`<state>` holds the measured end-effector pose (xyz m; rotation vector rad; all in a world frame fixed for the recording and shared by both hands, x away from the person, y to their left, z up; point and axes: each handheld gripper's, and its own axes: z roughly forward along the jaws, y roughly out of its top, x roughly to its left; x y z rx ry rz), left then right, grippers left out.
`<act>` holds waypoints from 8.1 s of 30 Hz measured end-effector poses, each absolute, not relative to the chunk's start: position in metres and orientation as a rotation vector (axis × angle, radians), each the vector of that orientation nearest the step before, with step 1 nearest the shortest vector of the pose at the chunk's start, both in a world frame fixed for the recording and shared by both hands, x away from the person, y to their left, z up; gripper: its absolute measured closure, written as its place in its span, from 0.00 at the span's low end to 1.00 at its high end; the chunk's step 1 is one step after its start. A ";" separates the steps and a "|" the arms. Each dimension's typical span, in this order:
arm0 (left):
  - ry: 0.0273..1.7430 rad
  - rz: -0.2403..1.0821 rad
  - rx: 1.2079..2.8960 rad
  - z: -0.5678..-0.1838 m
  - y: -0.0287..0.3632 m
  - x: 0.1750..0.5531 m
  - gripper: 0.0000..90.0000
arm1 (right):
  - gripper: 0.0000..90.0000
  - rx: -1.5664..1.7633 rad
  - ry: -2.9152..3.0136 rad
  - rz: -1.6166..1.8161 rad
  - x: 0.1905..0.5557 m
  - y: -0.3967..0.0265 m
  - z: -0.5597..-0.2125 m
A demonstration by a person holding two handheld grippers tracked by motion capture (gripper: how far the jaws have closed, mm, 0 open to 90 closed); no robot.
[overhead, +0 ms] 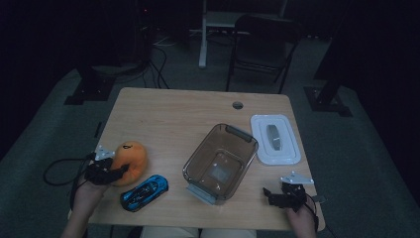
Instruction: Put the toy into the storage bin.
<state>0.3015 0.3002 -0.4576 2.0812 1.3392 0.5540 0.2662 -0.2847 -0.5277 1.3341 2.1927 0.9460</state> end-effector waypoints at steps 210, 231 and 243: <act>0.522 0.253 2.441 -0.379 0.133 0.326 0.16 | 0.14 1.328 2.194 0.947 0.267 -0.284 -0.528; 0.705 0.253 2.450 -0.422 0.195 0.309 0.16 | 0.14 1.330 2.194 0.947 0.267 -0.284 -0.528; 0.818 0.251 2.466 -0.455 0.221 0.294 0.16 | 0.14 1.330 2.194 0.947 0.267 -0.284 -0.528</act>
